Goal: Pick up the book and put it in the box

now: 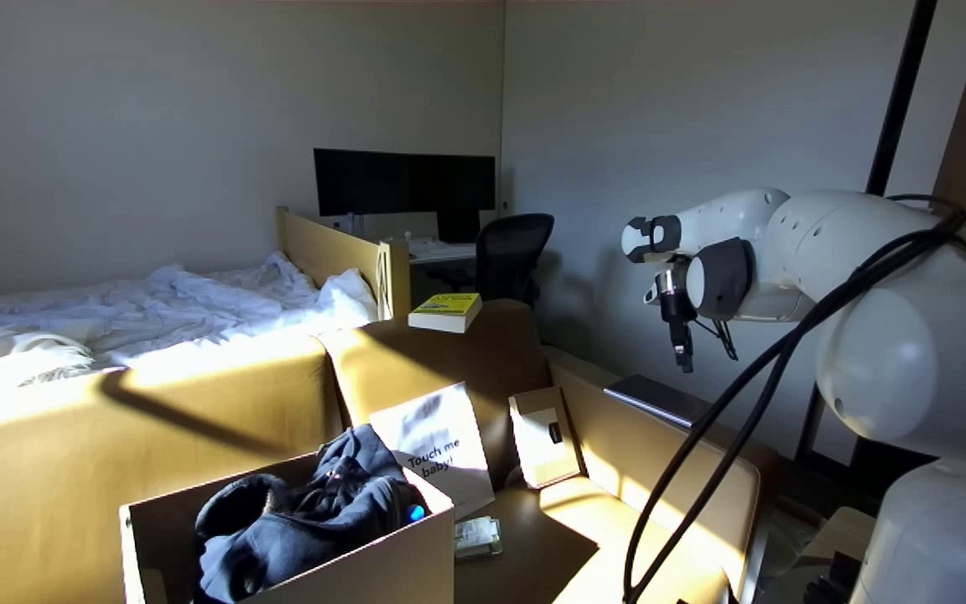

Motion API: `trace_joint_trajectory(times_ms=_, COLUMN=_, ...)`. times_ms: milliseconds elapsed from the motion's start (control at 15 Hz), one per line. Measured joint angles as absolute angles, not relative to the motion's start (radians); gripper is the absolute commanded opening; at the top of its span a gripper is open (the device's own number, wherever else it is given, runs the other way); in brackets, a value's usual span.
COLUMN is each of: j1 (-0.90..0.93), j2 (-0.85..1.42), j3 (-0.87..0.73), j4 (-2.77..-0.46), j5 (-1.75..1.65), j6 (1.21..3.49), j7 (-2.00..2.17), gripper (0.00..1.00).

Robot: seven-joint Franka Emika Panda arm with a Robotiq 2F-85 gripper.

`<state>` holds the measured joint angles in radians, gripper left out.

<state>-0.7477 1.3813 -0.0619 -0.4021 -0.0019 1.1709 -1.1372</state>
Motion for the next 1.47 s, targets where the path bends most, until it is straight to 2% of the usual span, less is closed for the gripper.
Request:
trace_joint_trajectory(times_ms=267, j1=-0.767, j2=1.379, j3=-0.016, j4=-0.397, j5=0.105, j6=1.216, j7=-0.953, gripper=1.0)
trace_joint_trajectory(times_ms=733, j1=-0.775, j2=1.376, j3=0.018, j4=-0.397, j5=0.211, j6=1.462, j7=-0.653, gripper=1.0)
trace_joint_trajectory(times_ms=1467, j1=-0.771, j2=1.425, j3=-0.049, j4=-0.405, j5=0.195, j6=1.848, j7=-0.162, gripper=1.0)
